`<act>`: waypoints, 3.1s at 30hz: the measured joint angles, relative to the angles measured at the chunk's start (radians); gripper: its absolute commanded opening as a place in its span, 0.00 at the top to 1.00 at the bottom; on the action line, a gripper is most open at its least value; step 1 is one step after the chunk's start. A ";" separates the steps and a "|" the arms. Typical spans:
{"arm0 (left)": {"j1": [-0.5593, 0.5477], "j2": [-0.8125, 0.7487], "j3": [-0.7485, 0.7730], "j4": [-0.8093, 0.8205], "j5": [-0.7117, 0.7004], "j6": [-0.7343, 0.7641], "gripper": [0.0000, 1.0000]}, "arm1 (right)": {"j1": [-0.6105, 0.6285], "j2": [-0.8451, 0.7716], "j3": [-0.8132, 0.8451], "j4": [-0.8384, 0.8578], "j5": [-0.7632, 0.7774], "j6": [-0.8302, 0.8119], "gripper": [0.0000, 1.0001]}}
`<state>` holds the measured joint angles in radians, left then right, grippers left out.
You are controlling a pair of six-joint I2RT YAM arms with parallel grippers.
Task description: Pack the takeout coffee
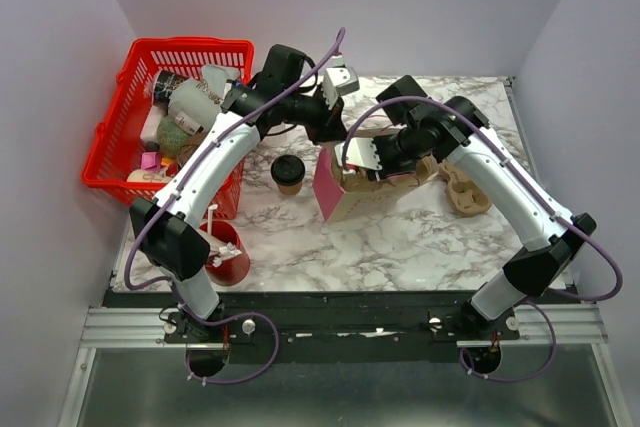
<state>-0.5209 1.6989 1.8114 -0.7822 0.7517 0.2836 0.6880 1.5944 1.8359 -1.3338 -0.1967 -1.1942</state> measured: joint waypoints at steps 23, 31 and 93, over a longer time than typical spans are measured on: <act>-0.034 0.028 0.012 0.074 0.017 -0.004 1.00 | 0.015 -0.027 -0.263 0.251 0.076 0.130 0.99; -0.032 0.028 0.012 0.053 0.024 0.001 1.00 | 0.015 -0.142 -0.376 0.396 0.027 0.127 0.99; -0.031 0.027 0.044 -0.104 0.049 0.124 1.00 | 0.002 -0.049 -0.556 0.586 0.024 0.068 0.99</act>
<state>-0.5522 1.7264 1.8557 -0.8864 0.8005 0.4072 0.6899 1.5452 1.2797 -0.7475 -0.1722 -1.1259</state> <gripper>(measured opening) 0.007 0.408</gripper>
